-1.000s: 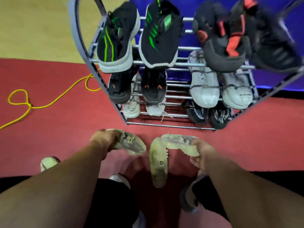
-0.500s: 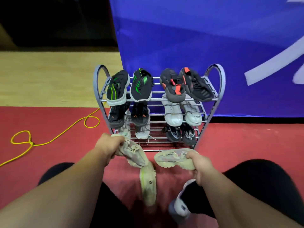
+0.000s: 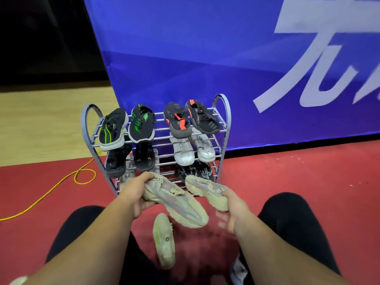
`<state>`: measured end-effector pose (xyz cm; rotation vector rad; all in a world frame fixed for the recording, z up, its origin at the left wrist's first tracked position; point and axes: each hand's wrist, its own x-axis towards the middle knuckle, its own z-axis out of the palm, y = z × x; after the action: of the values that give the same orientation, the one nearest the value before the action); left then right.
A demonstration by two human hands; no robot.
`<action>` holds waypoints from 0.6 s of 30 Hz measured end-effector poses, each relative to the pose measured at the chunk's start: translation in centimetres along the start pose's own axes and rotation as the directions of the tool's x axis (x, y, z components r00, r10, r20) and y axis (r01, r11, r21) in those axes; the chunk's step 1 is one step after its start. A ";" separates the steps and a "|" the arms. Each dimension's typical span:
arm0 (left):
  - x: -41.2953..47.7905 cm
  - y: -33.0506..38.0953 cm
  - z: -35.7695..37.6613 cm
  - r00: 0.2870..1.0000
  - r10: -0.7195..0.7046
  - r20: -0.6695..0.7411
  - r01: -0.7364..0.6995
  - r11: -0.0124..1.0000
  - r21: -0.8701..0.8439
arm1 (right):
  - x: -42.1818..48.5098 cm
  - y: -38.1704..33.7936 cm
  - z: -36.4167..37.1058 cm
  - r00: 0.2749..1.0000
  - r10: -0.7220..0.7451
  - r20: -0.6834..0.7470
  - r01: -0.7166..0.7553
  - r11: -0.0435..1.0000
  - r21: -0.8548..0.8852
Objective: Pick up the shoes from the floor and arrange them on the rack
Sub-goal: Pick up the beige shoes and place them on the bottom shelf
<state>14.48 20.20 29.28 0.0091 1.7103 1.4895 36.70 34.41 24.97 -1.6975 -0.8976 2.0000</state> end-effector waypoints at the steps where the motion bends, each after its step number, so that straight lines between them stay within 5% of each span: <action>1: 0.5 -0.3 0.9 1.000 -0.027 0.004 0.028 1.000 -0.015 | 0.4 0.4 -0.3 0.999 0.041 0.007 -0.042 0.999 0.031; 7: 2.6 -1.7 6.2 0.993 -0.099 -0.059 0.096 0.994 -0.056 | 2.9 0.3 -1.1 0.988 0.153 -0.025 -0.143 0.963 0.228; 14: 4.5 -3.7 11.3 0.983 -0.183 -0.003 0.182 0.982 -0.047 | 5.2 1.0 -1.9 0.981 0.153 -0.121 -0.126 0.970 0.206; 18: 5.0 -5.3 13.4 0.984 -0.166 -0.071 0.167 0.986 0.005 | 14.2 5.1 -2.5 0.969 0.181 -0.165 -0.147 0.969 0.201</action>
<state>21.74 32.04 22.95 -0.1779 1.7307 1.3707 36.81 40.42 10.86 -1.8611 -0.5038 1.9220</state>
